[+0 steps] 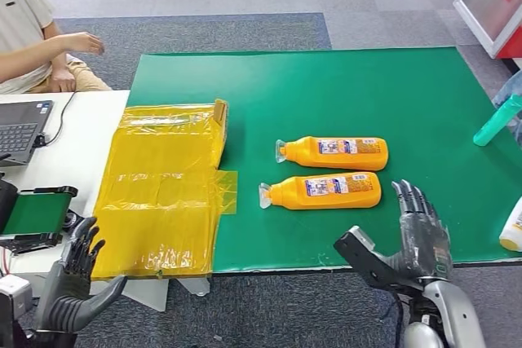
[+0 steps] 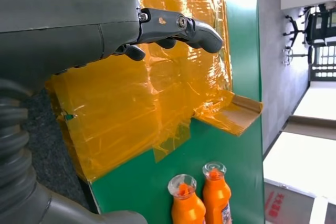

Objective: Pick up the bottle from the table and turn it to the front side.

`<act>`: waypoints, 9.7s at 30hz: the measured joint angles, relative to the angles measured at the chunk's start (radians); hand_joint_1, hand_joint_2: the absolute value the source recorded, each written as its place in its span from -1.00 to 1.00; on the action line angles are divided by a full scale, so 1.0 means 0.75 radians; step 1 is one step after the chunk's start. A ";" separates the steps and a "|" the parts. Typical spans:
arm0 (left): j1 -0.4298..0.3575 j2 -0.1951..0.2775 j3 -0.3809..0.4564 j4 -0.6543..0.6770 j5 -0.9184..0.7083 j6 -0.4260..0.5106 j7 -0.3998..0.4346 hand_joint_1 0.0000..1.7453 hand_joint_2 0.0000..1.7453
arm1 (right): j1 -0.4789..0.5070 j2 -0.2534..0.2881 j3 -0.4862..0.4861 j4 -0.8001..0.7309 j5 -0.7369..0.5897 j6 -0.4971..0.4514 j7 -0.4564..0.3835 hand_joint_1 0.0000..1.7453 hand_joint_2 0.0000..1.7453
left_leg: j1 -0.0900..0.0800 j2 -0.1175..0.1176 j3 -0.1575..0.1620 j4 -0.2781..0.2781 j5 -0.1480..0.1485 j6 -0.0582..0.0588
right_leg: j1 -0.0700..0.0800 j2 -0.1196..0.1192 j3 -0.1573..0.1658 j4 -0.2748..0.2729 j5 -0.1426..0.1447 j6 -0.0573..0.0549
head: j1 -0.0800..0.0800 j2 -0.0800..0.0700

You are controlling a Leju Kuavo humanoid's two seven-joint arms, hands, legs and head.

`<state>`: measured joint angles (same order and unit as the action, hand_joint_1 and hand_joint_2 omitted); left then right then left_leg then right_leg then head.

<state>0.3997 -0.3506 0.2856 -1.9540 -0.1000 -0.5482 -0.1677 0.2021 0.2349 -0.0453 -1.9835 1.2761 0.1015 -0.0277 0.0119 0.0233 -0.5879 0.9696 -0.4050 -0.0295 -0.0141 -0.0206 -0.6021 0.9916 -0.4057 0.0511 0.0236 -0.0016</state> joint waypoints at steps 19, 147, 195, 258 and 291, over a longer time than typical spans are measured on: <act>-0.089 0.048 -0.079 0.161 0.006 0.058 -0.017 -1.00 1.00 | -0.299 -0.293 0.296 0.540 0.341 0.003 0.143 -1.00 1.00 | 0.000 0.000 0.000 0.000 0.001 0.001 | 0.000 0.000 0.000 0.000 0.001 0.001 | 0.000 0.000; -0.060 0.187 -0.239 0.230 0.051 0.107 -0.084 -1.00 1.00 | -0.764 -0.347 0.449 1.121 0.148 -0.077 -0.025 1.00 1.00 | 0.000 0.000 -0.002 0.000 0.004 0.001 | 0.000 0.000 -0.002 0.000 0.002 0.001 | 0.000 0.000; -0.291 0.130 -0.441 -0.018 0.050 0.269 -0.071 -1.00 1.00 | -0.265 -0.059 0.472 0.218 -1.076 -0.015 -0.198 1.00 1.00 | 0.000 0.000 -0.003 0.000 0.004 0.001 | 0.000 0.000 -0.003 0.000 0.003 0.000 | 0.000 0.000; -0.606 0.248 -1.103 0.136 0.098 0.396 0.075 1.00 1.00 | -0.244 -0.069 0.597 0.474 -0.790 -0.243 -0.283 1.00 1.00 | 0.000 0.000 -0.003 0.000 0.005 0.000 | 0.000 0.000 -0.003 0.000 0.005 0.000 | 0.000 0.000; -0.525 0.239 -0.940 -0.012 -0.355 0.620 0.024 1.00 1.00 | -0.165 -0.064 0.401 0.277 -0.859 -0.270 -0.256 -1.00 1.00 | 0.000 0.000 -0.003 0.000 0.005 0.000 | 0.000 0.000 -0.004 0.000 0.005 0.000 | 0.000 0.000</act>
<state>0.0056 -0.1714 -0.4195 -1.9631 -0.3661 -0.0832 -0.1497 0.0780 0.1867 0.2558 -1.7756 0.6322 -0.1007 -0.2197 0.0117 0.0233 -0.5904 0.9696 -0.4009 -0.0292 -0.0142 -0.0208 -0.6049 0.9918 -0.4020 0.0509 0.0237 -0.0015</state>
